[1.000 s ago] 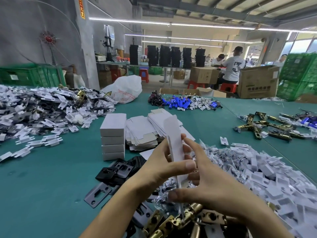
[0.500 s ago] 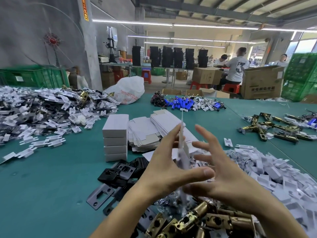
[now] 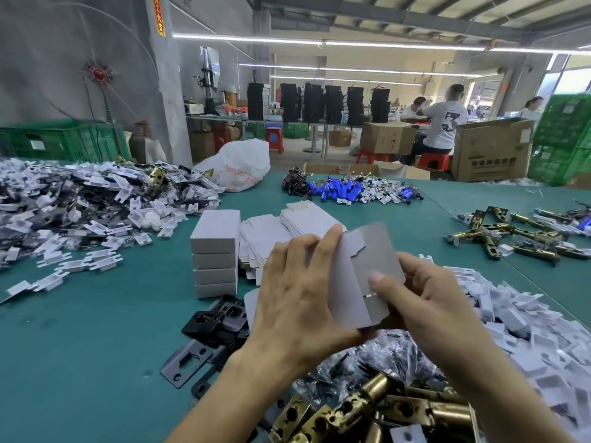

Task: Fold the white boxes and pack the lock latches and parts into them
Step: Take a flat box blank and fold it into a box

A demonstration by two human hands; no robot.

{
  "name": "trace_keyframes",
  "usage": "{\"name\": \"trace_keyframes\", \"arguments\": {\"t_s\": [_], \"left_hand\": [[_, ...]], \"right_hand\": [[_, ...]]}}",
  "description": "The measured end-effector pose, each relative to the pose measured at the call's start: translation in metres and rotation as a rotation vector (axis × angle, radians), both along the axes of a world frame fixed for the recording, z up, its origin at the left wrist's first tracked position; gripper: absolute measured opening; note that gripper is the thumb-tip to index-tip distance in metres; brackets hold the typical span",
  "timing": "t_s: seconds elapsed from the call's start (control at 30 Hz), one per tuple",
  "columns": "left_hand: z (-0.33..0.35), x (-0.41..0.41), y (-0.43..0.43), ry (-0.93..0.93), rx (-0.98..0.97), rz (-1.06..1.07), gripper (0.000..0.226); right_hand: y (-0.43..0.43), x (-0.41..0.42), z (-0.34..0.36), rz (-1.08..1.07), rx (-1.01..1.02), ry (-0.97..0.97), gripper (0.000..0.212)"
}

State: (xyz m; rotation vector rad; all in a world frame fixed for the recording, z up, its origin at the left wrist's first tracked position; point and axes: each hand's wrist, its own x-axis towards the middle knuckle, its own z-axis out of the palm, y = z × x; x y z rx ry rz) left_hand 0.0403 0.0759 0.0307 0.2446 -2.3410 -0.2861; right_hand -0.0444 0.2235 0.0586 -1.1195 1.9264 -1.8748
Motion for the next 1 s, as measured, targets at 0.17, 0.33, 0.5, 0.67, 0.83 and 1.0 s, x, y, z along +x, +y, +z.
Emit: {"name": "trace_keyframes", "arguments": {"t_s": [0.17,0.33,0.5,0.67,0.83,1.0], "left_hand": [[-0.001,0.000,0.006,-0.013,-0.023,-0.004,0.118],[0.003,0.002,0.008,-0.031,0.000,0.003,0.106],[0.005,0.001,0.007,0.082,0.036,0.047,0.090],[0.005,0.003,0.006,0.197,0.167,0.049,0.071],[-0.001,0.001,0.003,0.260,0.236,-0.013,0.073],[-0.007,-0.002,0.006,0.279,0.229,-0.154,0.073]], "right_hand": [[0.004,-0.009,-0.013,-0.213,0.128,0.112,0.011],[0.004,-0.007,-0.011,-0.299,0.017,0.141,0.037],[0.002,0.002,-0.009,-0.291,-0.079,0.257,0.021],[-0.002,0.005,-0.011,-0.211,0.007,0.316,0.013],[-0.002,0.004,-0.011,-0.123,0.040,0.310,0.034],[-0.003,0.005,-0.014,0.011,0.203,0.370,0.045]]}}
